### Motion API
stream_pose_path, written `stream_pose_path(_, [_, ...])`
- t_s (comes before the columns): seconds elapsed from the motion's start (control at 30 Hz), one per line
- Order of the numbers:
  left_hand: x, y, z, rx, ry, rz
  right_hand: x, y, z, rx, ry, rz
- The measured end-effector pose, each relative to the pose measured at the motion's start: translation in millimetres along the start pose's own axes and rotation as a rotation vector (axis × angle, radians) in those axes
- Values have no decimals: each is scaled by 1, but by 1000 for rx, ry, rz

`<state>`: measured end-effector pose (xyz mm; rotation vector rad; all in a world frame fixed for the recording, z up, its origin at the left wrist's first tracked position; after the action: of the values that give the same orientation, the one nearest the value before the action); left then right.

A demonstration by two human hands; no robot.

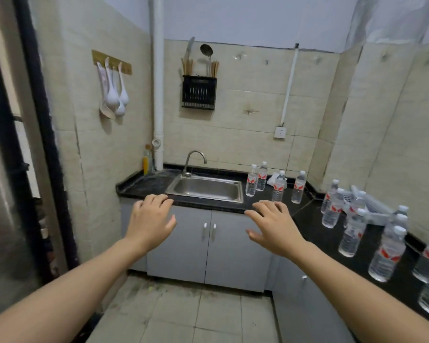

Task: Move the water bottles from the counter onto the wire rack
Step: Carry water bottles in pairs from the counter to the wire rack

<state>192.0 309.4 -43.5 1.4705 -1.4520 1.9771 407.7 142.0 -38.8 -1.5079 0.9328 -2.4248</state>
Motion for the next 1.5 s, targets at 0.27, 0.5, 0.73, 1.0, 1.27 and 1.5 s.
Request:
stream_pose_path(0.27, [-74,-78,-68,93,161,13,-81,-78,-16,-95,-91,-110])
stream_pose_path(0.5, [-138,-177,-95,-1,313,6,-140,-121,-11,-344,-231,-338])
stream_pose_path(0.73, [-222,-207,-85,29,552,-153,-186,-136,0,-474,-267,-465])
stream_pose_path(1.0, [-305,-249,-42,56,679,-331,-252,-148,40,-608,-309,-528])
stream_pose_path(1.27, [-377,-351,3,13,737,-322,-341,-196,113,-732,-448,-441])
stream_pose_path(1.5, [-446,-401,32,249,954,-376,-424,-220,159,-861,-516,-482])
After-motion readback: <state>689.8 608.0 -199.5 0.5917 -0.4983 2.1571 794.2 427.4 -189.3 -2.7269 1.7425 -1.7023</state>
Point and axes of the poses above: each hand's wrist, its own y-axis away from the middle knuckle, its own x-axis out of the back of the hand, z = x × y, the point moved 1 cm from there along -y, towards the middle knuckle, and after that the axes turned 8 degrees about -x, right-handed, at the moved point
